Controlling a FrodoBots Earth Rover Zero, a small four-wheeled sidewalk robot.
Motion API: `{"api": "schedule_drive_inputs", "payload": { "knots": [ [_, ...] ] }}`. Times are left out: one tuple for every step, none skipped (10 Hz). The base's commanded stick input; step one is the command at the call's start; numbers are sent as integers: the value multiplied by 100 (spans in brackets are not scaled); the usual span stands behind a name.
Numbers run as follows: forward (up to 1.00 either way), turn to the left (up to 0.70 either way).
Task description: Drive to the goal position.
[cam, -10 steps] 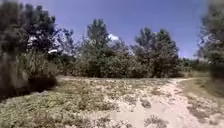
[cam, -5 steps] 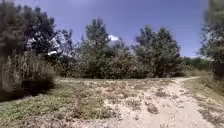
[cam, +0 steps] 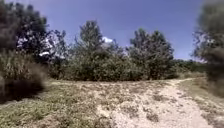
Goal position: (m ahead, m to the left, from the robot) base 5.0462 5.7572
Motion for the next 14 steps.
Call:
{"api": "schedule_drive_inputs", "payload": {
  "knots": [
    [50,-50],
    [50,-24],
    [50,-3],
    [50,0],
    [50,-4],
    [50,-11],
    [50,-49],
    [50,-50],
    [50,-50],
    [50,-50],
    [50,-26],
    [50,0],
    [50,0],
    [50,0]
  ]
}}
